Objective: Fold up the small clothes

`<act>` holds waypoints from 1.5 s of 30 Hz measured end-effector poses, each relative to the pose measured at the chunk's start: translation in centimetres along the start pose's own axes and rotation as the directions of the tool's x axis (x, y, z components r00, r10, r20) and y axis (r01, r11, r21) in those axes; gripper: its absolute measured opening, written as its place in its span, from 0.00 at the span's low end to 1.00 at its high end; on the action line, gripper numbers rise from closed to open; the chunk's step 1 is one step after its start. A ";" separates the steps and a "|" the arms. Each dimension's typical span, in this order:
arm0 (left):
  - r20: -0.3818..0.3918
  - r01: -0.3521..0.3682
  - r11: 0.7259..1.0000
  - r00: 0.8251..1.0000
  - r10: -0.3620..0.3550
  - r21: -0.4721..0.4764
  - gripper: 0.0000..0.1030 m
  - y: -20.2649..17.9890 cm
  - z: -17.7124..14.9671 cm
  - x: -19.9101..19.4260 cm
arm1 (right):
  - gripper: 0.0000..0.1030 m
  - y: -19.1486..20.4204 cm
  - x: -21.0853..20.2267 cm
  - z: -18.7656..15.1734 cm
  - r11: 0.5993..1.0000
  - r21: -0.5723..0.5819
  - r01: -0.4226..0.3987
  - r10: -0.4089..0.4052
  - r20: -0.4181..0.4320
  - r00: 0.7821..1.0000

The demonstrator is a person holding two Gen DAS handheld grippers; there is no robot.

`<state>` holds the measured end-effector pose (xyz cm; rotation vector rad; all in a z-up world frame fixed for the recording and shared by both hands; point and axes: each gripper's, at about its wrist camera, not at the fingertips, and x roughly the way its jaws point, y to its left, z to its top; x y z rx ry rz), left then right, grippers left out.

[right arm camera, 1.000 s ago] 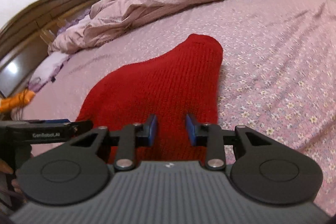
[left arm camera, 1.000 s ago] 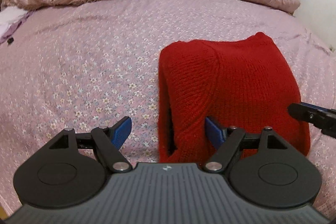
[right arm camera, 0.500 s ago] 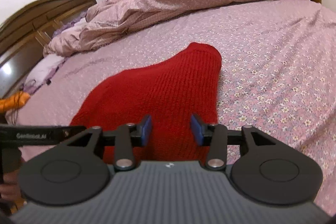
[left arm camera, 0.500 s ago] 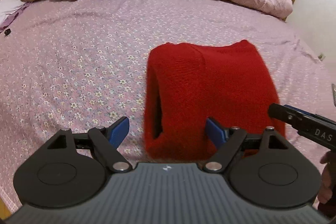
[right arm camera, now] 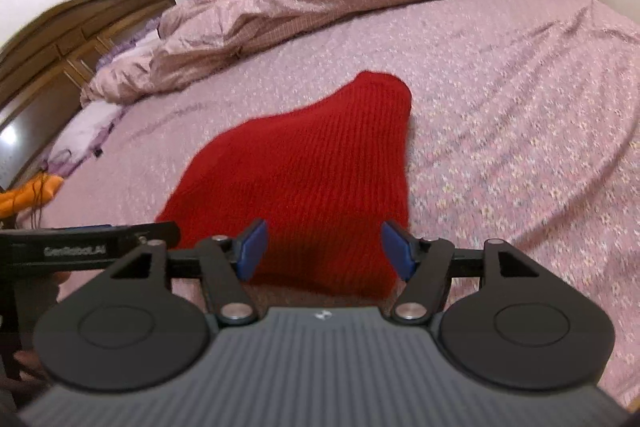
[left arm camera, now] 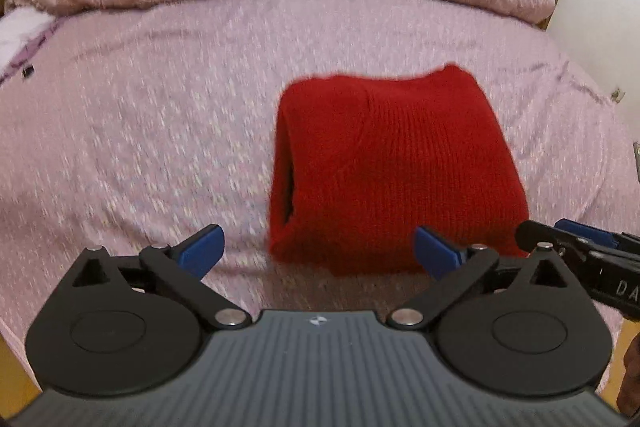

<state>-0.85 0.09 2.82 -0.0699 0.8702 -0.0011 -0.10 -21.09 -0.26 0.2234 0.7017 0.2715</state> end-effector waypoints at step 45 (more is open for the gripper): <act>-0.093 -0.027 0.999 0.995 0.030 0.032 1.00 -1.0 -1.4 2.0 | 0.64 0.3 1.3 -1.9 1.000 0.015 0.025 -0.023 -0.110 0.994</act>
